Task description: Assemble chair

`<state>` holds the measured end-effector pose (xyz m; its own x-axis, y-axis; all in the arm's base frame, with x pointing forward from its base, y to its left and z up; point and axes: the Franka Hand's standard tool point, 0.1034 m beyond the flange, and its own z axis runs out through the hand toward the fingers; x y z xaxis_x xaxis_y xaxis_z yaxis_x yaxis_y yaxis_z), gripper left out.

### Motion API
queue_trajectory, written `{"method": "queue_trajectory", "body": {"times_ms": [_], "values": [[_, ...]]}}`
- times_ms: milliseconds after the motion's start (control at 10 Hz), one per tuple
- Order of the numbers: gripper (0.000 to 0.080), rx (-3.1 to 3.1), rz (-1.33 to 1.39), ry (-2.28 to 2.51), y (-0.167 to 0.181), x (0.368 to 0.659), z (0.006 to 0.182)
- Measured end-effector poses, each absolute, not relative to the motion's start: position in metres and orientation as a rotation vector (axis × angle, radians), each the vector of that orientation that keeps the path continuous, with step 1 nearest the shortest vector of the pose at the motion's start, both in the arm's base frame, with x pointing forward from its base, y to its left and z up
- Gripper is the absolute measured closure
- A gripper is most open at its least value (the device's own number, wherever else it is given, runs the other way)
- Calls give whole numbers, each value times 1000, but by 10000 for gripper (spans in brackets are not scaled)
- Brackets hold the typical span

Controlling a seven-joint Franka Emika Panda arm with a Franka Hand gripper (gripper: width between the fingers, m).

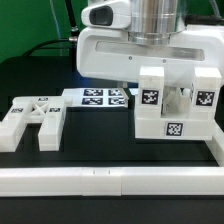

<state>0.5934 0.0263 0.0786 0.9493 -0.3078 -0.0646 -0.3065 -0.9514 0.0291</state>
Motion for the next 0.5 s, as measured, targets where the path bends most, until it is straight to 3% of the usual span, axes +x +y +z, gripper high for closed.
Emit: {"method": "queue_trajectory", "body": {"times_ms": [100, 500], "values": [[472, 3059, -344, -486, 22, 580, 79], [472, 2970, -805, -435, 1, 581, 83]]}}
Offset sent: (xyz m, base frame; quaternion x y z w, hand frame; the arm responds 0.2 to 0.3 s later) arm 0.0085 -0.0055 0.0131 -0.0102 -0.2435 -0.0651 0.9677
